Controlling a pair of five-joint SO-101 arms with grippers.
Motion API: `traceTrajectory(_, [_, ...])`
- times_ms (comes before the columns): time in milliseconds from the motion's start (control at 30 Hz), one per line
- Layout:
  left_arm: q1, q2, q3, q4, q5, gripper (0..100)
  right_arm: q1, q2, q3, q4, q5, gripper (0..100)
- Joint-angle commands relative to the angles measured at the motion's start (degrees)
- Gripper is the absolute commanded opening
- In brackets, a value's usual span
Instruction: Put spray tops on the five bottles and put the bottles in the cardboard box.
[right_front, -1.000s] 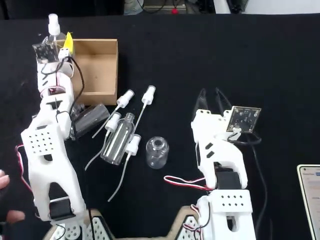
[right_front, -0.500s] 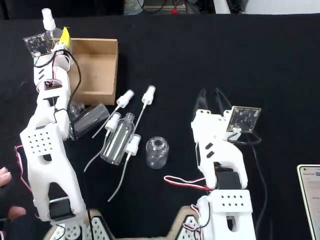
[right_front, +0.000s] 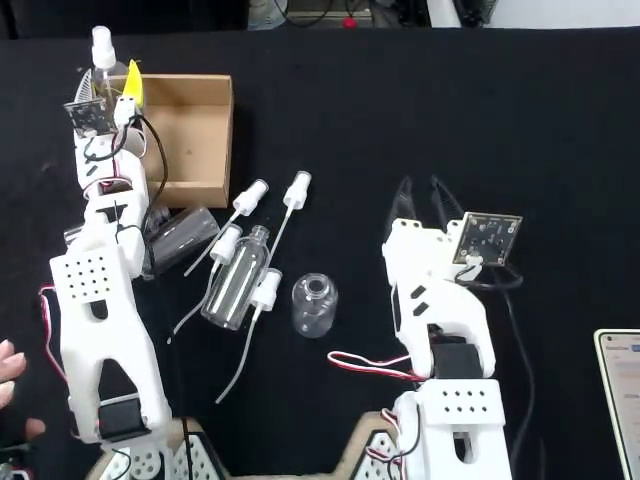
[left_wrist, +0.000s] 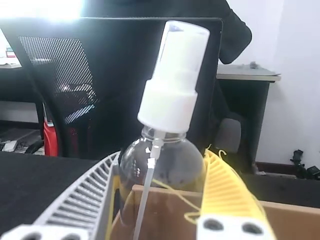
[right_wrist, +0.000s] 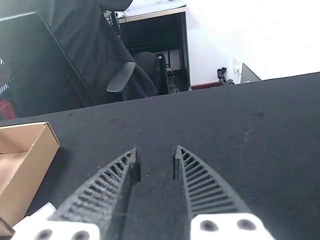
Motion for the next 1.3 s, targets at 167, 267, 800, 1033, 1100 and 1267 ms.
traceTrajectory(167, [-0.2,-0.3,-1.8,-1.1,-1.0,19,0.9,-1.0,-0.5,-1.6,0.4,11.6])
traceTrajectory(267, [-0.2,0.0,-1.8,-1.1,-1.0,21,0.9,-1.0,-0.5,-1.6,0.4,11.6])
traceTrajectory(800, [-1.4,-0.5,-3.6,4.5,4.0,27,0.9,-0.8,-0.5,-1.7,0.4,11.6])
traceTrajectory(1033, [-1.8,-4.7,-0.9,4.8,5.9,28,0.9,-0.8,-0.5,-1.7,0.4,11.6])
traceTrajectory(1100, [-1.6,-7.2,1.3,4.8,5.8,28,0.8,-0.8,-0.5,-1.7,0.4,11.6])
traceTrajectory(1267, [-1.3,-13.1,7.4,4.9,5.5,28,0.9,-0.8,-0.5,-1.7,0.4,11.6])
